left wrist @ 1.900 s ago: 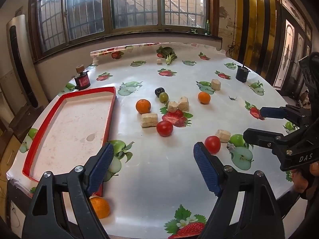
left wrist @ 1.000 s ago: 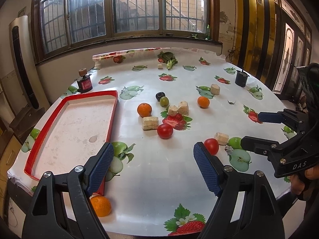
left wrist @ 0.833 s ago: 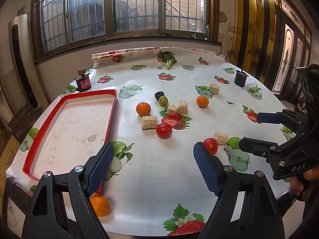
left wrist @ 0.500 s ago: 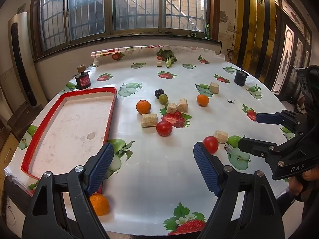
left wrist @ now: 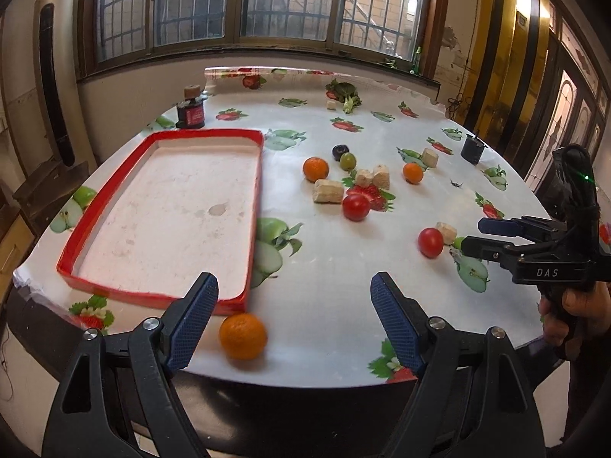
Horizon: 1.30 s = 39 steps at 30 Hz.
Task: Organize fruits
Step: 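Move the left gripper to an orange while the right gripper approaches a red tomato, then close the left gripper on the orange while the right gripper closes on the tomato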
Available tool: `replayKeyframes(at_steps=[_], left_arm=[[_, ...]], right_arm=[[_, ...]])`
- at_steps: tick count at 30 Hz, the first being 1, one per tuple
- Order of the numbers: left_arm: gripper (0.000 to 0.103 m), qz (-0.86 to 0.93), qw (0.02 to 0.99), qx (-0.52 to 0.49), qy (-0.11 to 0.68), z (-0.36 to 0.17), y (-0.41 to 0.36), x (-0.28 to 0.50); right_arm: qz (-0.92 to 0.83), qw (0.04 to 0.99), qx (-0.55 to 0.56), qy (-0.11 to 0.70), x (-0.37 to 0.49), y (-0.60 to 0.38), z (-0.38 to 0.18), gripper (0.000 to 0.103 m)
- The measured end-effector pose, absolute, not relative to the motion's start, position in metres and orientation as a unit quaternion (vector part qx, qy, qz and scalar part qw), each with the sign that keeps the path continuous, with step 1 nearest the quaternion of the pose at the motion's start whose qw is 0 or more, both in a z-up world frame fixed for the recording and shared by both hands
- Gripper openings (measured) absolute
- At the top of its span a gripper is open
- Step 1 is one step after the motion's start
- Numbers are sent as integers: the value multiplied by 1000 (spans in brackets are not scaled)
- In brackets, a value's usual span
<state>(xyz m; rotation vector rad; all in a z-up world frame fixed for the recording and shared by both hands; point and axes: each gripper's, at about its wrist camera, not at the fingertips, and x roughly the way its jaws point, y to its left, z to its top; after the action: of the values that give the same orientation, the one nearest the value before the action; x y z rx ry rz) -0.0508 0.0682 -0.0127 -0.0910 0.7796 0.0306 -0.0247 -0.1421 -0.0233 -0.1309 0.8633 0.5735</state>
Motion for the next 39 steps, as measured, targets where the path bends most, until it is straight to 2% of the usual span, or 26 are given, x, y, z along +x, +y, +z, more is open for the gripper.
replayKeyframes(at_steps=[11,16,19,23,25,27,39], left_arm=[[82,36,909,-73,409,-53,83,-39],[58,23,893,-80,442,-70,83,-33],[53,20,895,-71,441,-72,82,-33],[48,17,896,-77,437,-72,84,-34],[32,15,896,-79,436,-72,85,-35],[32,5,896,-86,435,-71,85,-35],[32,-18,911,-79,404,-42,74,-36]], right_arm=[[302,847,-65,434,-22,-115,-46,72],[288,841,-68,453,-10,-115,-57,65],[285,835,-64,466,-1,-114,-63,56],[283,835,-72,467,7,-108,-64,55],[284,835,-78,465,8,-104,-65,39],[280,838,-83,462,8,-103,-64,32],[311,841,-75,436,-10,-93,-36,31]])
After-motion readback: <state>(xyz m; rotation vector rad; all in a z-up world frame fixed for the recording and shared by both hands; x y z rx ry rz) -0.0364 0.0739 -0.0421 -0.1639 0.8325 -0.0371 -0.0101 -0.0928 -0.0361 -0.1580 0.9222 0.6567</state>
